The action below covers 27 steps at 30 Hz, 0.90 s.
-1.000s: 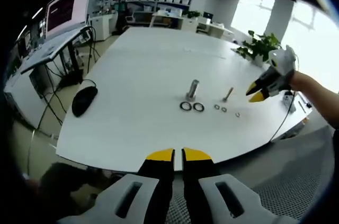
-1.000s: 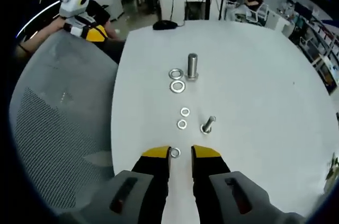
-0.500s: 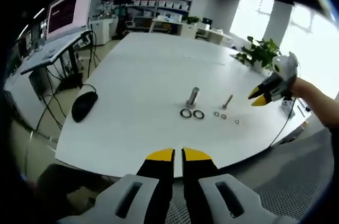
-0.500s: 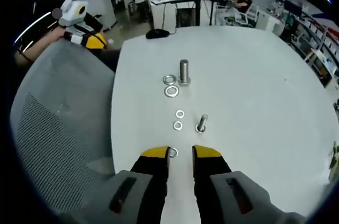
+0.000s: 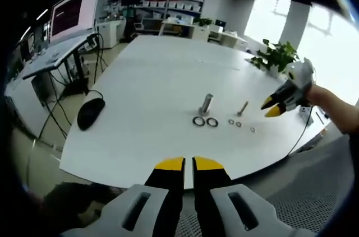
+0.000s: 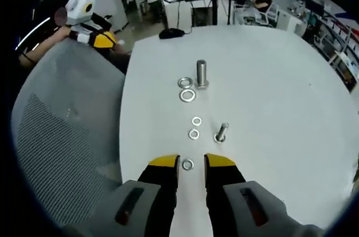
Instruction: Place the washer onto the threaded stud by aligning its center hole with the stud, sliding it down to the base, and recovering from edge contact or off-axis alignment until the washer reaches the visible bottom stop.
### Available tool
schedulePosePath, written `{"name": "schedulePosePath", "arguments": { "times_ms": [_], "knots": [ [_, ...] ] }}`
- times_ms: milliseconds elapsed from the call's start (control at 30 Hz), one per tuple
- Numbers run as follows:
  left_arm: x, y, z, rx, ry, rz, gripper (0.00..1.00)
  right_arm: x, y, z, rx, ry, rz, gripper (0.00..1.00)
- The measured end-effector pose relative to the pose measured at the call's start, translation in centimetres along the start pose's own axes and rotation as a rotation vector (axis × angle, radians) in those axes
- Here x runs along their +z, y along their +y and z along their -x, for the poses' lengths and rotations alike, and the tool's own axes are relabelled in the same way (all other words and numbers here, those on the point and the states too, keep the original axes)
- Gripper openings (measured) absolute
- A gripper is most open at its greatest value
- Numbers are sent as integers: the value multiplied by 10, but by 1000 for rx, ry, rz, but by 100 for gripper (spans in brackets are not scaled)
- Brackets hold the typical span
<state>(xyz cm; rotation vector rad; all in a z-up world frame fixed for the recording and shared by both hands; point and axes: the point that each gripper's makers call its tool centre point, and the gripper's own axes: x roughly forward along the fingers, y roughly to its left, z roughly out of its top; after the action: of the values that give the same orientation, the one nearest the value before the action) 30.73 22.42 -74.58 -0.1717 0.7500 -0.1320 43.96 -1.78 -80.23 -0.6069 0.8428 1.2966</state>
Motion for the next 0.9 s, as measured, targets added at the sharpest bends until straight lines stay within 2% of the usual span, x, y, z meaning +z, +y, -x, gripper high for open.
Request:
{"name": "schedulePosePath", "arguments": {
  "times_ms": [133, 233, 333, 433, 533, 800, 900],
  "knots": [
    [3, 3, 0, 0, -12, 7, 3, -1, -4, -5, -9, -2, 6, 20],
    [0, 6, -1, 2, 7, 17, 3, -2, -7, -10, -6, -13, -45, 20],
    [-3, 5, -1, 2, 23, 7, 3, -5, -3, -18, 12, 15, 16, 20],
    [3, 5, 1, -1, -13, 25, 3, -12, -9, -22, 1, 44, 32, 20],
    [0, 6, -1, 2, 2, 22, 3, -14, -9, -25, 14, 42, 21, 20],
    [1, 8, -1, 6, -3, 28, 2, -3, -10, -33, 21, 64, 75, 21],
    [2, 11, -1, 1, -8, 38, 1, -8, -9, -40, 21, 95, 114, 21]
  ]
}}
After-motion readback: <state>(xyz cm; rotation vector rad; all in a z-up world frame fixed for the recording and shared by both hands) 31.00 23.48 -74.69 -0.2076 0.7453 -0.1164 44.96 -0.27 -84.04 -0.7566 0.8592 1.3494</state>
